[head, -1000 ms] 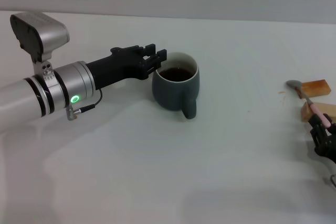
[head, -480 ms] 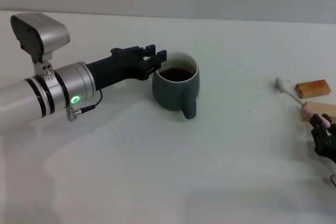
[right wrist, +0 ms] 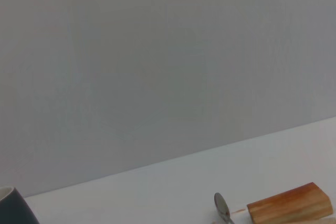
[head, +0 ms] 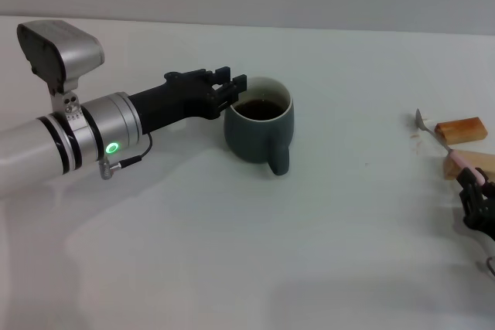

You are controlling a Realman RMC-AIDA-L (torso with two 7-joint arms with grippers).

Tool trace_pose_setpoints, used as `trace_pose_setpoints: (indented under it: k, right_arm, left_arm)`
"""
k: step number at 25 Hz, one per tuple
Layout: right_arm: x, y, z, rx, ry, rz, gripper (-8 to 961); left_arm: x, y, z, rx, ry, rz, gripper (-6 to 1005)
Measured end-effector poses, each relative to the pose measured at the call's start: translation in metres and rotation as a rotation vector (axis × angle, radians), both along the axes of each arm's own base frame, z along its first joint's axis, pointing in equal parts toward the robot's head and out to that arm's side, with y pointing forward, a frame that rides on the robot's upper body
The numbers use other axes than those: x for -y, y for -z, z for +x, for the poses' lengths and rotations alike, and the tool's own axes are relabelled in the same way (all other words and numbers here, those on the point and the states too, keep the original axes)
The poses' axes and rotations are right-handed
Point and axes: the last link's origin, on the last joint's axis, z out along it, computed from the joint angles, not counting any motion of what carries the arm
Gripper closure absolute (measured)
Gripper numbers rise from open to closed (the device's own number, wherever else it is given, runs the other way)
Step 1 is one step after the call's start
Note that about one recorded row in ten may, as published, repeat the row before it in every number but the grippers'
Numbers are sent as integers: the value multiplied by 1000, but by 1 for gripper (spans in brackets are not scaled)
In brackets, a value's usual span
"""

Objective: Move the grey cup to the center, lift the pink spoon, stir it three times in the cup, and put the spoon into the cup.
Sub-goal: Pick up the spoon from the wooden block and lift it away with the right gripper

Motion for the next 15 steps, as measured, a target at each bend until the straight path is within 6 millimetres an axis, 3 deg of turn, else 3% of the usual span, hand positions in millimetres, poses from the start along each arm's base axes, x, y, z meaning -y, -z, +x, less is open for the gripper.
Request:
trace_pose_setpoints:
  k: [15]
  right_arm:
    - [0,-1,-1,-3,-6,5,845]
  left_arm:
    - [1,2,0,1,-3,-3,653]
